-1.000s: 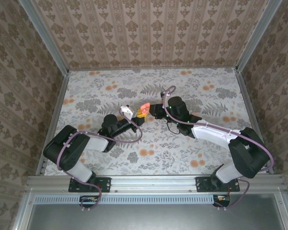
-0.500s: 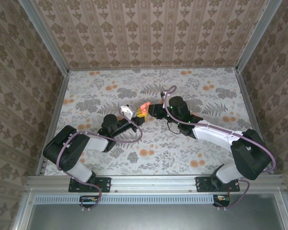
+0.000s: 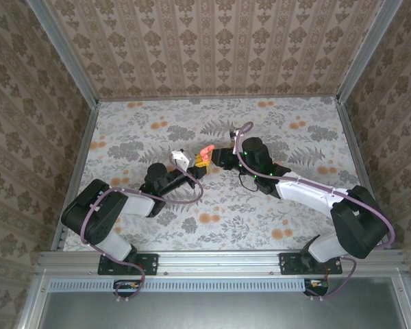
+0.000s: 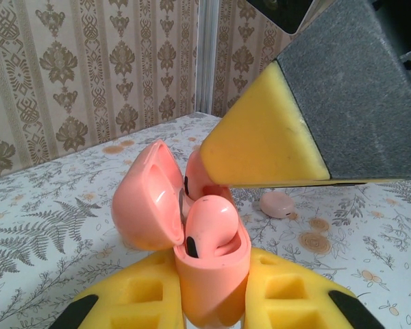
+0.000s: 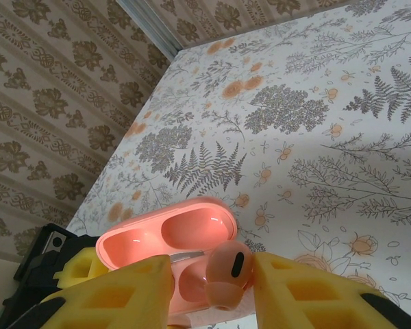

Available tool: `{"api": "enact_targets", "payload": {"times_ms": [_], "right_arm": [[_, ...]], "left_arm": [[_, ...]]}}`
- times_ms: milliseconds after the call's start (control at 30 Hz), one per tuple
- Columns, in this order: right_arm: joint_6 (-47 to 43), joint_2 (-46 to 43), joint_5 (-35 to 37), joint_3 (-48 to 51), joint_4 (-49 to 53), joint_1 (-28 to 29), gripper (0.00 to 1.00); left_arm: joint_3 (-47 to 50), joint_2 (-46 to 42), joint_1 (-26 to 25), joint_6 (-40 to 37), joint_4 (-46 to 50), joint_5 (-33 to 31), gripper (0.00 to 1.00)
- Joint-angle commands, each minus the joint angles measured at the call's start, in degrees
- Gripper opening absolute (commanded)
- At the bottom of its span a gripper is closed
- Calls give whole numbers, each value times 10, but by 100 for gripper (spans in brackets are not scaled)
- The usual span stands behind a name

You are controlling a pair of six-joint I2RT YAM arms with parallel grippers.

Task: Insert wireless bluetooth earbuds into charging case

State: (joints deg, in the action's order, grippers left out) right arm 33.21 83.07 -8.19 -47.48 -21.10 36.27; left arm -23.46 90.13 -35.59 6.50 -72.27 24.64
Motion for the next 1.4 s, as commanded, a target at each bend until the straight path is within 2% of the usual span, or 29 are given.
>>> {"api": "enact_targets", "payload": {"times_ms": [0, 533, 900, 1367], "right_arm": [[8, -17, -46, 1, -28, 7, 36], [19, -19, -69, -2, -34, 6, 36], [25, -25, -58, -5, -25, 5, 48], [26, -62, -46, -1, -12, -3, 55]], "left_arm": [[-14, -9, -1, 12, -12, 0, 0], [-17, -5, -1, 11, -11, -3, 0], [-18, -6, -1, 12, -11, 0, 0], [-16, -5, -1, 11, -11, 0, 0]]}}
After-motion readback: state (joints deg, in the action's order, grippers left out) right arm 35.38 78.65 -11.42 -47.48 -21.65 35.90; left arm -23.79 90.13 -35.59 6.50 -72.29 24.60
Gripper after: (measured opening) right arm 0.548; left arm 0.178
